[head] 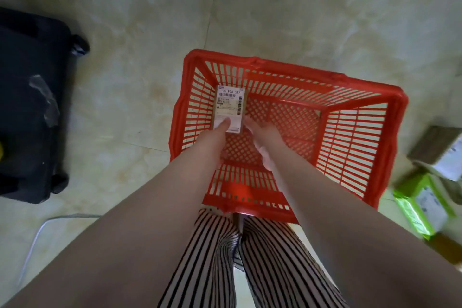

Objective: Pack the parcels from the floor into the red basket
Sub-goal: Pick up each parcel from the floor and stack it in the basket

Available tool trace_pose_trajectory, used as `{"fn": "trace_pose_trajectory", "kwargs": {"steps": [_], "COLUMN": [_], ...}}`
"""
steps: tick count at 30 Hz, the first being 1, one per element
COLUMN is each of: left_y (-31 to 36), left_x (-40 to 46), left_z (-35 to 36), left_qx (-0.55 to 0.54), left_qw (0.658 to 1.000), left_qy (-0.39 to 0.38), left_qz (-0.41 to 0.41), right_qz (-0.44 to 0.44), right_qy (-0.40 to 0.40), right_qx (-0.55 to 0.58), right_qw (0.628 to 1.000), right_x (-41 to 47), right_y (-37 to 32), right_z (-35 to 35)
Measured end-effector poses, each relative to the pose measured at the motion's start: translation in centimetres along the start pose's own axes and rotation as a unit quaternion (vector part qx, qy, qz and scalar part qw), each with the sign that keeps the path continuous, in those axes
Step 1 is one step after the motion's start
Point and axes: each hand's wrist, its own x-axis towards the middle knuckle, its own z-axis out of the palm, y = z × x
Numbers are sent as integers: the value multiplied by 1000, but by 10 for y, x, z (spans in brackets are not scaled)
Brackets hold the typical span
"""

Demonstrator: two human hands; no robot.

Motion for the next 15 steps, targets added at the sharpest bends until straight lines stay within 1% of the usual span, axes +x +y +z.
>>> {"fn": "trace_pose_trajectory", "kwargs": {"steps": [5,8,10,12,15], "left_y": [9,7,2,-5,-18], "left_x": [-117,-191,-232,-261,-290], "left_z": [-8,-3,8,26,63], "left_qx": [-13,22,55,76,98], "left_qw": [994,987,982,977,973], "left_qy": [-65,-108,-127,-138,-140], "left_qz": [87,113,130,142,157], "right_qz": [0,-14,-16,-19,-18], "right_qy": [3,7,34,60,73], "right_qx": [97,188,241,262,307], "right_qw": [995,982,970,963,949], "right_x": [-112,-169,-202,-225,-245], "right_y": [-14,-7,5,22,52], "right_z": [-46,-85,-112,-139,-179]}}
